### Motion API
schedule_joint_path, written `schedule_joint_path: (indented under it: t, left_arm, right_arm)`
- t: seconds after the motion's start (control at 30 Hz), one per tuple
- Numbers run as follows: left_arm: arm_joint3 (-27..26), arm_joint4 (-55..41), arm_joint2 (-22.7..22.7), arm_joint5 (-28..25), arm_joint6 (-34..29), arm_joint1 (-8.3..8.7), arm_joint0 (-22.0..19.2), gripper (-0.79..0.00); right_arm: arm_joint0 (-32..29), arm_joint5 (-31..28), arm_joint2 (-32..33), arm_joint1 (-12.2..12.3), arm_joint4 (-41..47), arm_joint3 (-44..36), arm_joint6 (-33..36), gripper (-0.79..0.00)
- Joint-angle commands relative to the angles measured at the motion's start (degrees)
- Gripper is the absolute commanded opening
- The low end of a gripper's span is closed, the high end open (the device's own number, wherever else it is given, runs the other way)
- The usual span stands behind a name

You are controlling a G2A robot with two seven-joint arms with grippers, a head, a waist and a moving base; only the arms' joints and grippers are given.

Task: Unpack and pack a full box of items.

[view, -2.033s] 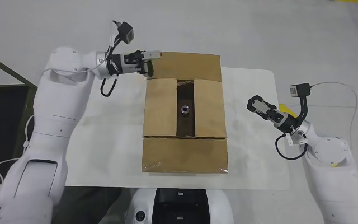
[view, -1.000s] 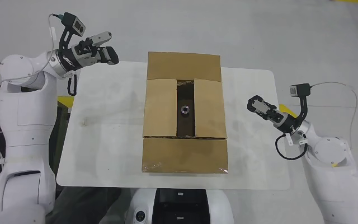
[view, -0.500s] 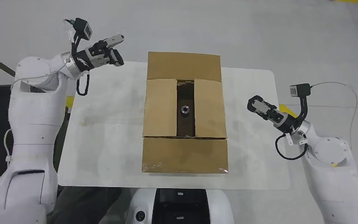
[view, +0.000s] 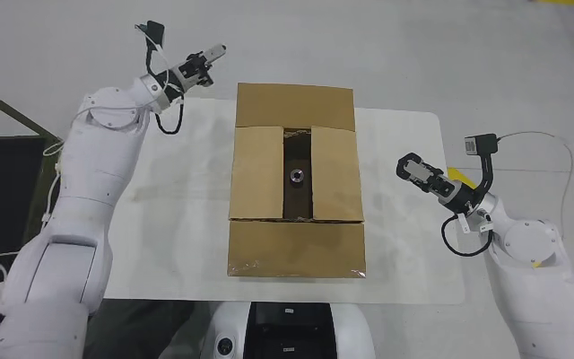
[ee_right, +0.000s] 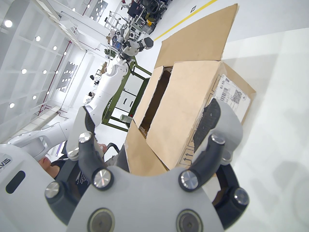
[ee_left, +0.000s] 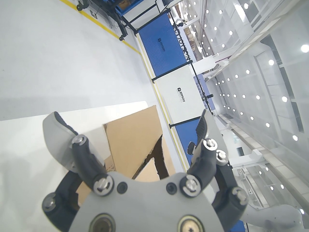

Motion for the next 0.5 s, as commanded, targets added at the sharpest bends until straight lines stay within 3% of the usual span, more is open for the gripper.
schedule_joint_path:
  t: [0.0,0.17,0.47]
  left_arm:
    - [2.7,0.1,1.4,-1.0,-0.7,-0.63,-1.4,0.000]
    - [8.9,-0.7,3.8,-3.1,-3.7,-2.04,-4.4,0.000]
    - [15.5,-4.2,6.1,-6.4,-8.9,-4.12,-7.1,0.000]
  right_arm:
    - [0.0,0.0,0.0,0.0,0.0,0.0,0.0,0.000]
    - [0.0,0.0,0.0,0.0,0.0,0.0,0.0,0.000]
    - [0.0,0.0,0.0,0.0,0.0,0.0,0.0,0.000]
